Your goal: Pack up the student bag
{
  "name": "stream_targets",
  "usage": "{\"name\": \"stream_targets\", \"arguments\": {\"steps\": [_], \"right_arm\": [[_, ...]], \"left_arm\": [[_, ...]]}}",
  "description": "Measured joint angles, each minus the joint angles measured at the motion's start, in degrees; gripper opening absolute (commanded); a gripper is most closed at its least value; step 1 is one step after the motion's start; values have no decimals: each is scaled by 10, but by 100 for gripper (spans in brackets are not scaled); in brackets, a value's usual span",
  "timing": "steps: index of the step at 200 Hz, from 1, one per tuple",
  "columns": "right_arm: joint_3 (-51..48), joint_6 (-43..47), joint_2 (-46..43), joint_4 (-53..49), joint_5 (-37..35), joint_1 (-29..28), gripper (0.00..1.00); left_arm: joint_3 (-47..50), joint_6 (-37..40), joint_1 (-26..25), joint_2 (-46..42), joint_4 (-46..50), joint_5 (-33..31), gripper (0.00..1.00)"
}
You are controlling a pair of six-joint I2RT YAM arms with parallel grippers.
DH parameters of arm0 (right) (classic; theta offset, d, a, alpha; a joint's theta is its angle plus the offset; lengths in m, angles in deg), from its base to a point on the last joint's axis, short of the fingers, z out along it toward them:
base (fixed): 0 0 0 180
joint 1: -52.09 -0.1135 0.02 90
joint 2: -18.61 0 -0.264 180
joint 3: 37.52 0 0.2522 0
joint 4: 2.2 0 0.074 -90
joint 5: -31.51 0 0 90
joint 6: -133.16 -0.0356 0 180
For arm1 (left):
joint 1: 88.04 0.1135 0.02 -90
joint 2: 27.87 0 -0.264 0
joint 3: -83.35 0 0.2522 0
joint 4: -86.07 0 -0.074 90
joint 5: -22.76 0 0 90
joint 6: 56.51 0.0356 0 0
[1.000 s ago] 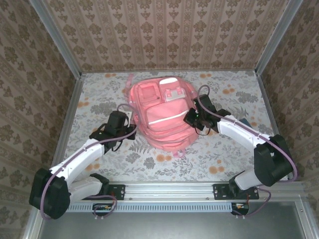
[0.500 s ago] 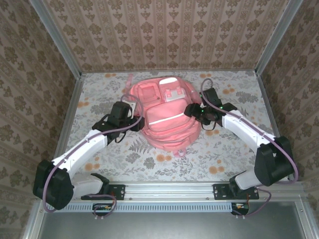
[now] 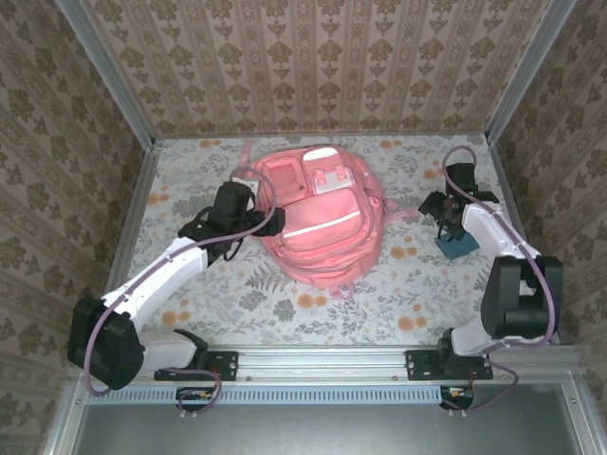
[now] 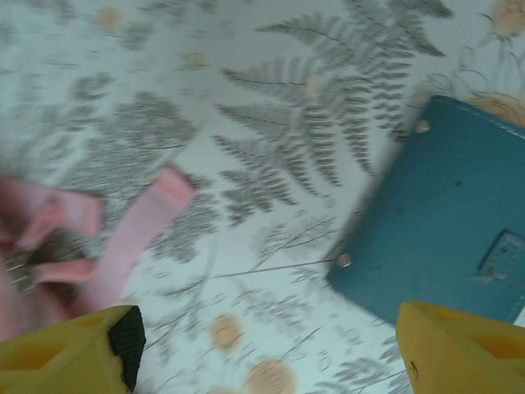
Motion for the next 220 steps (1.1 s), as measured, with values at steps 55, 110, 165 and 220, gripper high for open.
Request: {"name": "stream_targets", "arguments": {"steps": [55,110,165,220], "right_arm": [[32,22,103,-16,-13,18,87],[35,23,122,-20,-8,12,91],[1,12,105,-41,20,-84,85],[-94,-57,17,-52,46,-209,70]], "left_arm": [[0,0,23,0,2,2,100],[6,0,33,0,2,13,100],[6,0,33,0,1,24,100],[6,0,33,0,-1,34,100]]}}
